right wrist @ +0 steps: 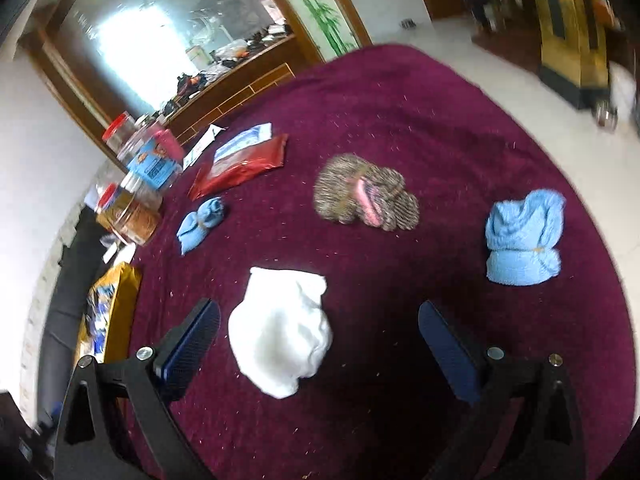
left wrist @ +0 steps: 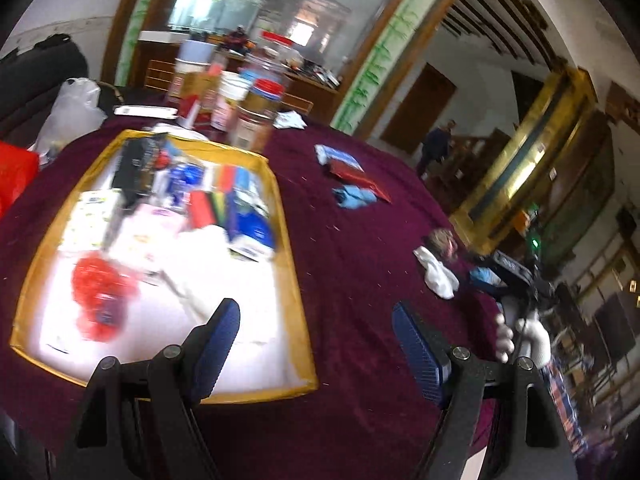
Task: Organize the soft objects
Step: 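Grasp the knit beanie hat from the pile with the right gripper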
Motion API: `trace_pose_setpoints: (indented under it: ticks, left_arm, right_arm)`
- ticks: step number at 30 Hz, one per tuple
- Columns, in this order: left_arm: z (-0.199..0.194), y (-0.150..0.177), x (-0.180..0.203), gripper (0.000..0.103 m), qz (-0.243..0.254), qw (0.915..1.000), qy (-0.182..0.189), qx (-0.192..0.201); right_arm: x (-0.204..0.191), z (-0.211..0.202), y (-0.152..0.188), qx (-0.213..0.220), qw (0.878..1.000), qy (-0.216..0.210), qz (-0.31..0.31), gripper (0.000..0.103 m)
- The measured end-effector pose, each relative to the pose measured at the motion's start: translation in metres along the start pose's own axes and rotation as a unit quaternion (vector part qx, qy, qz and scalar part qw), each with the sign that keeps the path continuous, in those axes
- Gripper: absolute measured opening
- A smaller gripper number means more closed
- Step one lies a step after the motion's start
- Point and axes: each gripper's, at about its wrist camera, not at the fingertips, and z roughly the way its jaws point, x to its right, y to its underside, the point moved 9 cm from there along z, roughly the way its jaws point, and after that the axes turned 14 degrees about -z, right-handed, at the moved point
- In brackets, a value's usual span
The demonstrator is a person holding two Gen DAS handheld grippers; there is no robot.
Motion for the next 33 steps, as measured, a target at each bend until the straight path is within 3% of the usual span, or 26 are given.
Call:
trace_pose_setpoints:
  ticks: [3, 7, 9, 11, 13, 15, 16, 19, 20, 23, 27, 30, 33]
  left_arm:
    - [0.009, 0.009, 0.012, 0.082, 0.011, 0.9998, -0.004, -0.015]
    - [0.016, 0.020, 0.026, 0.082, 0.027, 0.9992, -0.006, -0.029]
    - [0.020, 0.025, 0.031, 0.082, 0.032, 0.9988, -0.006, -0.037]
    - [0.025, 0.029, 0.034, 0.082, 0.037, 0.9982, -0.006, -0.047]
    - [0.030, 0.033, 0.035, 0.082, 0.037, 0.9978, -0.005, -0.054]
    - [0.033, 0.036, 0.035, 0.082, 0.039, 0.9974, -0.004, -0.060]
    - [0.035, 0.036, 0.035, 0.082, 0.040, 0.9973, -0.004, -0.062]
    - [0.039, 0.039, 0.036, 0.082, 0.040, 0.9968, 0.000, -0.069]
    - [0.040, 0.041, 0.036, 0.082, 0.040, 0.9967, 0.002, -0.071]
    - [0.045, 0.044, 0.037, 0.082, 0.043, 0.9960, 0.004, -0.078]
    - [0.053, 0.051, 0.041, 0.082, 0.045, 0.9949, 0.004, -0.091]
    - [0.055, 0.055, 0.045, 0.082, 0.052, 0.9940, 0.001, -0.096]
    - [0.056, 0.057, 0.046, 0.082, 0.054, 0.9937, -0.006, -0.098]
  right_arm:
    - [0.002, 0.015, 0.002, -0.014, 1.000, -0.013, 0.010, 0.100]
    - [-0.036, 0.042, 0.009, -0.052, 0.997, -0.038, -0.034, 0.100]
    - [-0.066, 0.049, 0.014, -0.061, 0.993, -0.067, -0.070, 0.100]
    - [-0.103, 0.043, 0.021, -0.065, 0.983, -0.129, -0.111, 0.100]
    - [-0.126, 0.022, 0.020, -0.050, 0.973, -0.180, -0.135, 0.100]
    - [-0.120, 0.001, 0.010, -0.020, 0.975, -0.183, -0.127, 0.100]
    - [-0.107, -0.009, 0.003, -0.002, 0.979, -0.167, -0.114, 0.100]
    - [-0.037, -0.035, -0.017, 0.041, 0.997, -0.032, -0.064, 0.100]
    - [-0.003, -0.042, -0.019, 0.043, 0.997, 0.036, -0.046, 0.100]
    - [0.054, -0.049, -0.014, 0.031, 0.991, 0.128, -0.010, 0.100]
    - [0.090, -0.043, -0.001, 0.001, 0.985, 0.170, 0.015, 0.100]
    - [0.086, -0.027, -0.003, -0.018, 0.983, 0.182, 0.008, 0.100]
    - [0.069, -0.027, -0.015, 0.000, 0.979, 0.206, -0.004, 0.100]
